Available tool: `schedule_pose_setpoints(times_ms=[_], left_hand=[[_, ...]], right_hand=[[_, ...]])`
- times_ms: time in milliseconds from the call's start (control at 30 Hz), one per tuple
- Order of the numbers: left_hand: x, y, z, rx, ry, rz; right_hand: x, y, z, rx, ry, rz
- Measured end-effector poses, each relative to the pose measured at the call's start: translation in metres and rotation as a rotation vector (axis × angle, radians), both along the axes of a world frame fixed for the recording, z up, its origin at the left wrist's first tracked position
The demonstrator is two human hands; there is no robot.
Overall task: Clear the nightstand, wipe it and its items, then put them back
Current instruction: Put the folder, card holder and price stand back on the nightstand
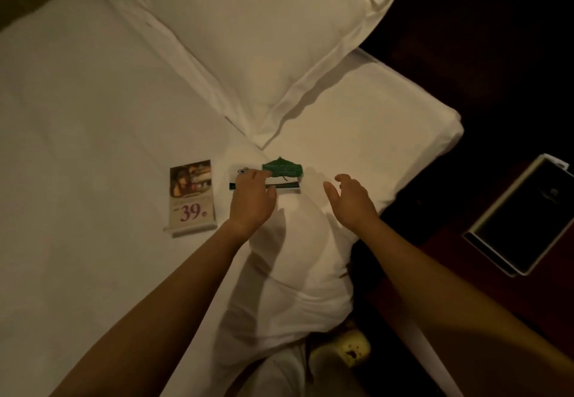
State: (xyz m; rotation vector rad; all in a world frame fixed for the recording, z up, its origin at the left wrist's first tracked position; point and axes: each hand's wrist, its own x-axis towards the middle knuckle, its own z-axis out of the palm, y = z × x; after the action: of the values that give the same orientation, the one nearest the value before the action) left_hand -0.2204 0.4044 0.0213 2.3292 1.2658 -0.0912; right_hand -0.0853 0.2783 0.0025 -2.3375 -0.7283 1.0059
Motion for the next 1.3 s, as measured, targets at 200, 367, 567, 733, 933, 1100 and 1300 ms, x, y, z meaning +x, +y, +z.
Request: schedule_pose_setpoints(times_ms=[200,367,567,733,933,1100,1300], left_hand=[[-0.009,0.039,-0.013,-0.005,0.055,0.048],[-0.008,0.055,-0.029,-0.034,0.142,0.089],[-0.006,0.079,-0.04,0.009,0.24,0.166],[-0.008,0.097,-0.05,-0.06,0.265,0.159],[-0.009,0.091,-0.055,-0.223,0.133,0.317],[-0.003,0.086,-0.048,-0.27,-0.009,0.46],[0.014,0.065,-0.029,-0.223,-0.226,0.411]], right_hand=[[-0.014,0.043,-0.007,0.016,0.032,0.015],[-0.024,0.075,-0.014,-0.01,0.06,-0.005],[-0.033,0.097,-0.025,-0.047,0.053,0.028],[-0.038,0.107,-0.032,-0.07,0.03,-0.05],[-0.036,0.112,-0.036,-0.057,0.135,-0.157],[-0.034,0.111,-0.036,-0.067,0.157,-0.24],[-0.023,0.093,-0.023,0.031,0.111,-0.385]])
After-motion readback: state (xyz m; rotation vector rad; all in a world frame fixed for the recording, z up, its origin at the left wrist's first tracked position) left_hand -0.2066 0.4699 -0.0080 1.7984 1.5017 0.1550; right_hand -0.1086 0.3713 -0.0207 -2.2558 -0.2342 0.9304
